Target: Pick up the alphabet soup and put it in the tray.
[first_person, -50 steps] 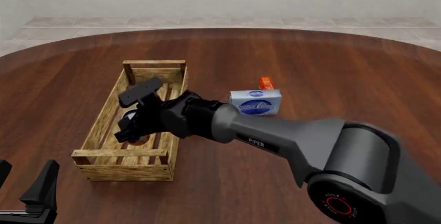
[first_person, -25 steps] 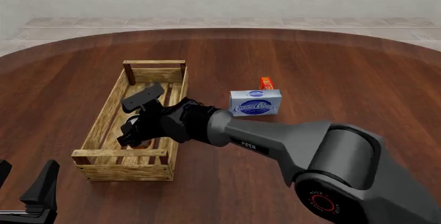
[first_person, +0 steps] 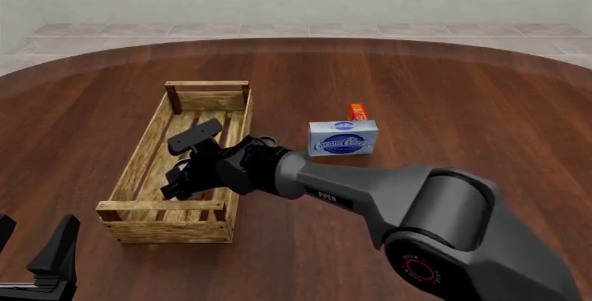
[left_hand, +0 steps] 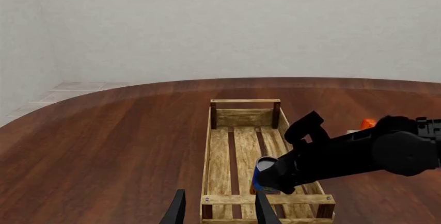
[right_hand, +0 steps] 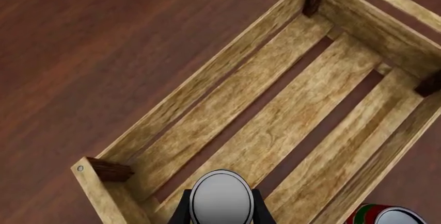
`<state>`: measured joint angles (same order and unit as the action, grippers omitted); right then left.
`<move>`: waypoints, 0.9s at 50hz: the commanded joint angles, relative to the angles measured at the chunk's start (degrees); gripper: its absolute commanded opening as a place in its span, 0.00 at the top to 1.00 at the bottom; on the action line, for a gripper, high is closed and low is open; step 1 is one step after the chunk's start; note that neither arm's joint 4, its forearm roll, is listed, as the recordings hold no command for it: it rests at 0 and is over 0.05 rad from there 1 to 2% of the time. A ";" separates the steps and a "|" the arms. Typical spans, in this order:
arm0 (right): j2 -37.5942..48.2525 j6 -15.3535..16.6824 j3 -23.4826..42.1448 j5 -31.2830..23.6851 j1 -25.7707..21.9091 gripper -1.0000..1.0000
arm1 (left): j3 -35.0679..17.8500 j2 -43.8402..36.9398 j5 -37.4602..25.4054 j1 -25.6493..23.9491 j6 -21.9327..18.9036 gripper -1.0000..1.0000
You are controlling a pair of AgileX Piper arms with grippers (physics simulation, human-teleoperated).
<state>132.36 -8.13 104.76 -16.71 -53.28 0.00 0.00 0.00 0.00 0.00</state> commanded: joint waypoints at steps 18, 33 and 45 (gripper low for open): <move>2.32 -1.24 2.39 -1.06 0.07 1.00 | 0.00 0.00 0.00 0.00 0.00 0.00; 2.59 -0.73 2.87 -1.54 -0.04 1.00 | 0.00 0.00 0.00 0.00 0.00 0.00; 2.28 0.34 3.82 -2.51 0.16 0.00 | 0.00 0.00 0.00 0.00 0.00 0.00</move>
<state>134.91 -8.85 107.94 -18.78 -52.79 0.00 0.00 0.00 0.00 0.00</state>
